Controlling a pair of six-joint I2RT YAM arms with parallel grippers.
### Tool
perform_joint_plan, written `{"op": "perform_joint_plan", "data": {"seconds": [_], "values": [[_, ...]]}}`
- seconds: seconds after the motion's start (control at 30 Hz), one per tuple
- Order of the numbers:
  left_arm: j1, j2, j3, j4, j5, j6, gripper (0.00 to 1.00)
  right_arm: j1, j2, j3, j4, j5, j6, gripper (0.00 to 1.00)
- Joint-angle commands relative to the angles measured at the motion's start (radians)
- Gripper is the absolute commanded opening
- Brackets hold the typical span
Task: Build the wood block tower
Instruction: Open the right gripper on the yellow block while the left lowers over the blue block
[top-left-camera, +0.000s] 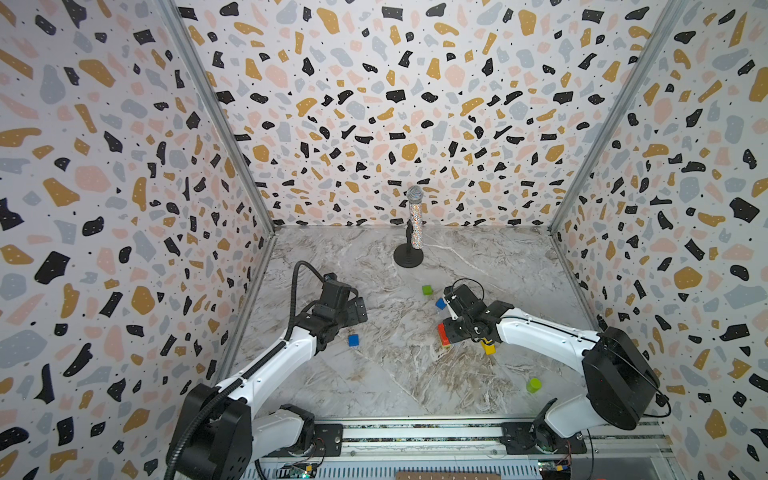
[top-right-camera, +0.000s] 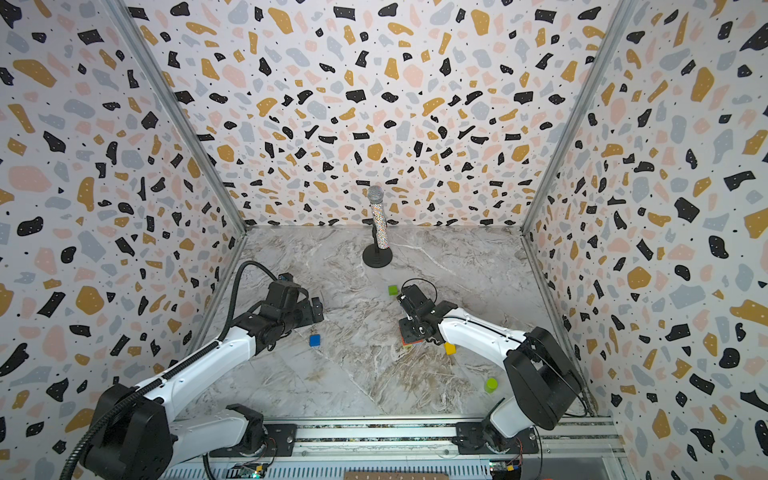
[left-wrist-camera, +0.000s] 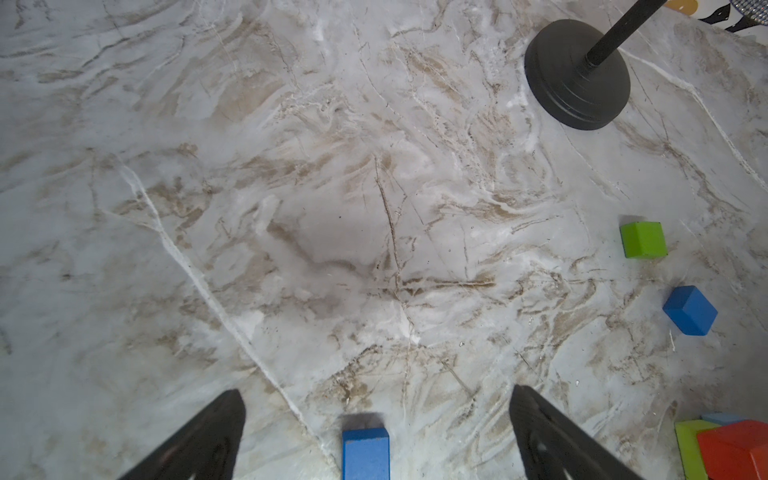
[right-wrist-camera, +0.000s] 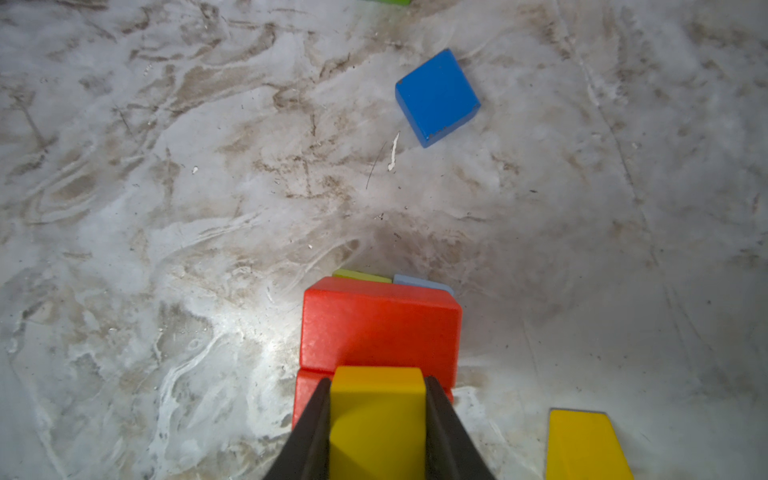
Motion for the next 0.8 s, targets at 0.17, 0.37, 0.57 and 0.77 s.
{"op": "perform_joint_plan", "data": {"seconds": [0.17,0.37,0.57,0.77], "values": [[-0.002,-0.018,-0.009,0.018,-0.015,0.006,1.00,0.005,0.002,0.009,0.002,0.012,-0.001,0.26],[-0.001,-0.031,-0.014,0.022,-0.016,0.006,1.00,0.005,0.003,0.013,0.005,0.010,-0.002,0.26],[-0.001,-0.029,-0.013,0.021,-0.015,0.008,1.00,0.005,0.008,0.014,0.008,0.009,0.000,0.26],[-0.001,-0.028,-0.011,0.019,-0.015,0.008,1.00,0.004,0.005,0.019,0.009,0.014,-0.001,0.26]]}}
